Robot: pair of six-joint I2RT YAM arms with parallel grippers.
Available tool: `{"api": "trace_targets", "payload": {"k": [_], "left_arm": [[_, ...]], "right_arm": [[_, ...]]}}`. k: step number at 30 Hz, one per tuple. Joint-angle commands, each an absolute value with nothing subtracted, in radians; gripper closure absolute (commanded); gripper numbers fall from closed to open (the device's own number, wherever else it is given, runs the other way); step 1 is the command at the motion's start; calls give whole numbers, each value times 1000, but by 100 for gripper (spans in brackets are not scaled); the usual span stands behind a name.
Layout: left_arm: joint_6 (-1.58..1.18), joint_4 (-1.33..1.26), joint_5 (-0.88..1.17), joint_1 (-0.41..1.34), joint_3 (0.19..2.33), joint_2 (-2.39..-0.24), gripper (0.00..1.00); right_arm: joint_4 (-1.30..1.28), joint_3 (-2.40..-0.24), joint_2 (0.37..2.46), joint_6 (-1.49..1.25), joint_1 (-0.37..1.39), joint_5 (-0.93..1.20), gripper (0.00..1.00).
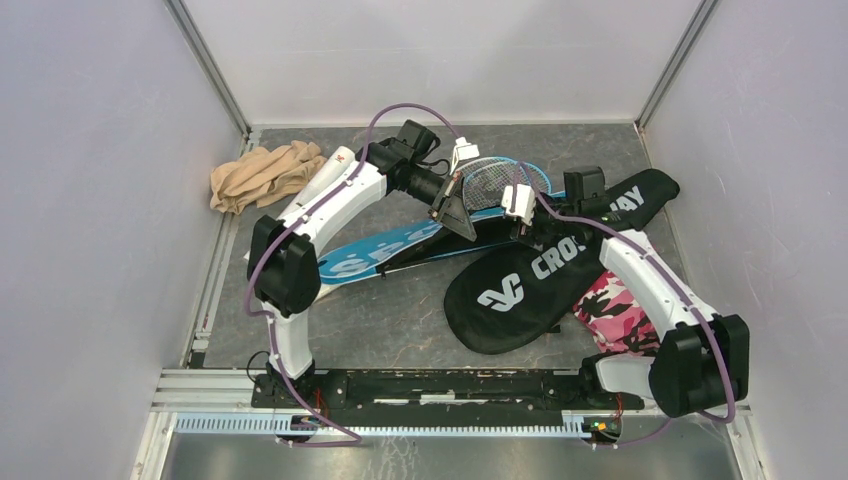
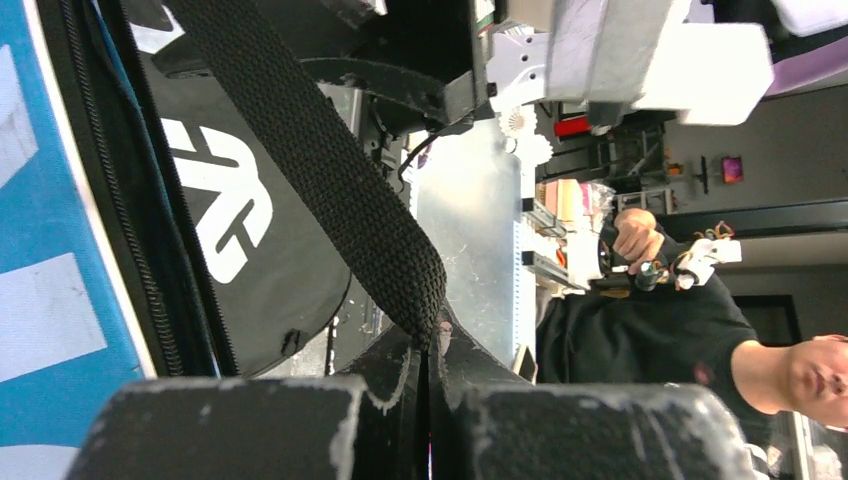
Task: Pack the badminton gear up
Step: Open the racket bag at the center of the board.
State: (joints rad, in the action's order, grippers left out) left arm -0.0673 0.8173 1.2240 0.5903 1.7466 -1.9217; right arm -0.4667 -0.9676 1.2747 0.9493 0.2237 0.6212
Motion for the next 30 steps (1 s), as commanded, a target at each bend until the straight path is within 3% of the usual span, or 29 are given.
{"api": "trace_targets", "payload": {"k": [1,18,26,30], "left_arm": [[-142,762,1303,590,1746,-1915,98],[-304,605,1366,589,1686,-1886,98],[-392,501,1382,589,1628,-1852,98],[-396,492,1384,589,1622,-1847,98]], "right_arm": [[-337,-922,1249,968,246,601,33],[-211,-870,1260,1025,282,612,31],[-198,-891,1335,1050,319,584,35],[-210,-907,1353,1057,328,577,44]]}}
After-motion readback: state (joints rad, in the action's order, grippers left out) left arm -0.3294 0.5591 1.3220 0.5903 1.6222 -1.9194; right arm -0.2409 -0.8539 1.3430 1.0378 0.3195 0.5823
